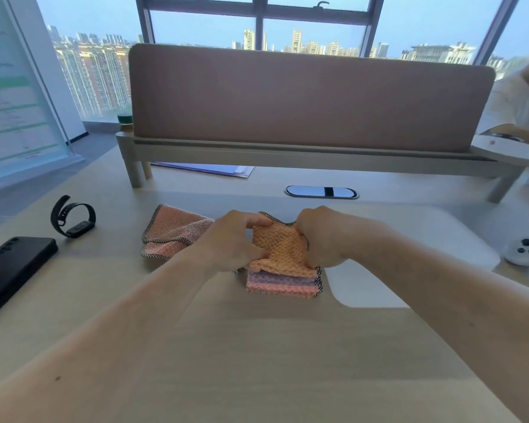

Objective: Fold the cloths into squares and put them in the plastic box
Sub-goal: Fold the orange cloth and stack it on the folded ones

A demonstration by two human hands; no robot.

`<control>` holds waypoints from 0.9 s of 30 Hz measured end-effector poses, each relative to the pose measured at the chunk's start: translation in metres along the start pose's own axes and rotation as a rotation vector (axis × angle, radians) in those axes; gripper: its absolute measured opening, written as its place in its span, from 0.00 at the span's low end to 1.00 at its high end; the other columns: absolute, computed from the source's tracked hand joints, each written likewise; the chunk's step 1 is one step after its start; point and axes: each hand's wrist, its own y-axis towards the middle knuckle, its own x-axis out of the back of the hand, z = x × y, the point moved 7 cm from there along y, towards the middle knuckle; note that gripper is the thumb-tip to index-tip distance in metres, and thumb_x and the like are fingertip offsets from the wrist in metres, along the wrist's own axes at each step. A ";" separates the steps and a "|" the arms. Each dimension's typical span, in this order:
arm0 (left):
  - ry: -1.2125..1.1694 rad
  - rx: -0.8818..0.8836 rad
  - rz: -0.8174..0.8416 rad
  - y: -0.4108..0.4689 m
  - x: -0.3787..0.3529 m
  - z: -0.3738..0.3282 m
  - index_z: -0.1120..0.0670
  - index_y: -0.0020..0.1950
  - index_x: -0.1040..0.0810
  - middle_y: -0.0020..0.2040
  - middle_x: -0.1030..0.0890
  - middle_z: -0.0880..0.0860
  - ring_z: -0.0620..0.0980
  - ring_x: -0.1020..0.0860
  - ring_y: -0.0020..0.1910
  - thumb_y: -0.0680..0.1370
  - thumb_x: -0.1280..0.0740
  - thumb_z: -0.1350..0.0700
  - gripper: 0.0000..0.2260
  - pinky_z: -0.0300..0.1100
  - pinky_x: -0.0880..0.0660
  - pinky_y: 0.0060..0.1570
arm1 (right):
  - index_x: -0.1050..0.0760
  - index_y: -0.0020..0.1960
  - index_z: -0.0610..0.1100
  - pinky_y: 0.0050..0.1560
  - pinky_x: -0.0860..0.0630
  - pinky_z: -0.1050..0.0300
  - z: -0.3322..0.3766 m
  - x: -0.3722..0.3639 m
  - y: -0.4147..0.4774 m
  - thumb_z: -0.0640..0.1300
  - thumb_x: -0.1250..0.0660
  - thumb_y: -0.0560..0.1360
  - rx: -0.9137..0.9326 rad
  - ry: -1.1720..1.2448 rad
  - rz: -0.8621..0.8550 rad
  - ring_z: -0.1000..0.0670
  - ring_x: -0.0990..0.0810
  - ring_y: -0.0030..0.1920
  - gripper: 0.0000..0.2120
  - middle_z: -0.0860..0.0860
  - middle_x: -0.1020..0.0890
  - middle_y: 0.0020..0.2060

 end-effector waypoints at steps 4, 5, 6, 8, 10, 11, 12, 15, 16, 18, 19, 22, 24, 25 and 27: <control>0.008 0.012 0.005 0.001 -0.001 0.001 0.48 0.74 0.25 0.73 0.25 0.47 0.51 0.20 0.64 0.73 0.22 0.58 0.30 0.42 0.27 0.63 | 0.34 0.39 0.45 0.37 0.26 0.55 0.003 -0.001 0.000 0.38 0.31 0.73 -0.005 -0.063 0.026 0.46 0.22 0.39 0.11 0.47 0.25 0.39; 0.021 0.013 0.010 0.002 -0.002 0.002 0.48 0.74 0.26 0.74 0.26 0.47 0.51 0.21 0.64 0.73 0.22 0.58 0.31 0.41 0.28 0.63 | 0.34 0.39 0.45 0.38 0.25 0.54 0.005 -0.002 -0.001 0.37 0.31 0.73 -0.007 -0.083 0.035 0.45 0.22 0.40 0.12 0.47 0.25 0.40; 0.036 0.013 0.015 0.003 -0.003 0.002 0.48 0.75 0.26 0.74 0.26 0.47 0.51 0.21 0.65 0.73 0.22 0.58 0.31 0.40 0.29 0.63 | 0.34 0.39 0.45 0.39 0.25 0.54 0.006 -0.003 -0.001 0.36 0.32 0.74 -0.010 -0.103 0.045 0.45 0.22 0.40 0.12 0.47 0.26 0.40; 0.060 0.019 0.020 0.003 -0.005 0.002 0.49 0.76 0.27 0.74 0.26 0.47 0.52 0.22 0.66 0.74 0.22 0.58 0.31 0.41 0.30 0.64 | 0.35 0.39 0.44 0.40 0.25 0.54 0.007 -0.004 -0.002 0.36 0.32 0.75 -0.021 -0.133 0.063 0.48 0.25 0.38 0.13 0.47 0.27 0.39; 0.073 0.030 0.020 0.004 -0.007 0.003 0.50 0.76 0.28 0.74 0.26 0.48 0.52 0.22 0.66 0.73 0.22 0.58 0.32 0.44 0.29 0.68 | 0.35 0.39 0.44 0.39 0.25 0.54 0.009 -0.006 -0.002 0.35 0.33 0.75 -0.026 -0.158 0.073 0.49 0.27 0.36 0.12 0.47 0.27 0.39; 0.075 0.036 0.021 0.005 -0.007 0.004 0.50 0.76 0.28 0.74 0.26 0.49 0.53 0.22 0.66 0.73 0.22 0.58 0.32 0.47 0.29 0.70 | 0.35 0.39 0.43 0.39 0.25 0.54 0.010 -0.006 -0.002 0.34 0.34 0.75 -0.027 -0.172 0.075 0.49 0.27 0.35 0.12 0.47 0.28 0.39; 0.072 0.041 0.025 0.006 -0.008 0.005 0.50 0.76 0.28 0.74 0.26 0.49 0.54 0.21 0.66 0.73 0.22 0.58 0.33 0.50 0.28 0.70 | 0.35 0.38 0.43 0.38 0.26 0.55 0.011 -0.007 -0.001 0.34 0.34 0.76 -0.025 -0.183 0.077 0.50 0.28 0.35 0.13 0.47 0.28 0.38; 0.054 0.052 0.030 0.006 -0.009 0.009 0.48 0.76 0.28 0.73 0.25 0.51 0.56 0.21 0.66 0.72 0.22 0.57 0.33 0.53 0.25 0.68 | 0.36 0.38 0.43 0.40 0.26 0.55 0.013 -0.008 -0.005 0.31 0.35 0.76 -0.035 -0.199 0.095 0.51 0.30 0.33 0.13 0.48 0.30 0.38; 0.081 0.044 0.015 0.006 -0.008 0.010 0.47 0.76 0.28 0.74 0.26 0.52 0.56 0.23 0.68 0.72 0.22 0.55 0.33 0.52 0.28 0.70 | 0.35 0.38 0.43 0.39 0.26 0.56 0.014 -0.007 -0.009 0.30 0.36 0.75 -0.039 -0.202 0.092 0.51 0.30 0.33 0.13 0.47 0.30 0.39; 0.182 0.009 -0.059 0.004 -0.003 0.007 0.47 0.76 0.30 0.77 0.32 0.55 0.55 0.32 0.75 0.74 0.24 0.51 0.32 0.50 0.34 0.74 | 0.33 0.39 0.42 0.34 0.28 0.58 0.017 -0.004 -0.014 0.29 0.37 0.74 -0.031 -0.204 0.032 0.50 0.29 0.34 0.11 0.46 0.30 0.44; 0.229 -0.012 -0.101 0.002 0.000 0.004 0.47 0.78 0.32 0.78 0.36 0.55 0.55 0.36 0.77 0.76 0.27 0.49 0.31 0.51 0.36 0.75 | 0.30 0.43 0.41 0.33 0.30 0.58 0.020 -0.001 -0.015 0.29 0.37 0.74 -0.027 -0.213 -0.011 0.49 0.28 0.36 0.08 0.44 0.29 0.50; 0.450 -0.103 -0.111 -0.002 -0.010 -0.006 0.51 0.82 0.42 0.83 0.44 0.53 0.54 0.46 0.81 0.83 0.40 0.47 0.28 0.55 0.43 0.78 | 0.33 0.70 0.36 0.52 0.24 0.51 0.029 -0.010 -0.012 0.33 0.35 0.76 -0.019 -0.260 -0.123 0.41 0.26 0.61 0.23 0.36 0.37 0.72; 0.613 -0.120 -0.008 -0.002 -0.030 -0.002 0.53 0.83 0.51 0.84 0.51 0.51 0.52 0.54 0.83 0.86 0.50 0.45 0.28 0.53 0.53 0.81 | 0.45 0.78 0.33 0.69 0.31 0.48 0.035 -0.029 -0.010 0.38 0.35 0.79 -0.002 -0.312 -0.099 0.37 0.38 0.76 0.32 0.33 0.44 0.77; 0.671 -0.105 0.037 -0.002 -0.039 0.003 0.53 0.84 0.54 0.84 0.55 0.50 0.50 0.58 0.83 0.86 0.54 0.45 0.28 0.52 0.58 0.81 | 0.49 0.79 0.32 0.74 0.36 0.47 0.035 -0.038 -0.009 0.41 0.37 0.81 0.003 -0.350 -0.076 0.35 0.44 0.78 0.34 0.31 0.46 0.78; 0.715 -0.073 0.076 -0.001 -0.048 0.012 0.52 0.84 0.57 0.84 0.57 0.49 0.49 0.61 0.82 0.86 0.57 0.44 0.28 0.51 0.63 0.80 | 0.54 0.79 0.28 0.78 0.46 0.43 0.033 -0.054 -0.006 0.43 0.41 0.83 0.029 -0.437 -0.062 0.32 0.50 0.80 0.34 0.29 0.50 0.79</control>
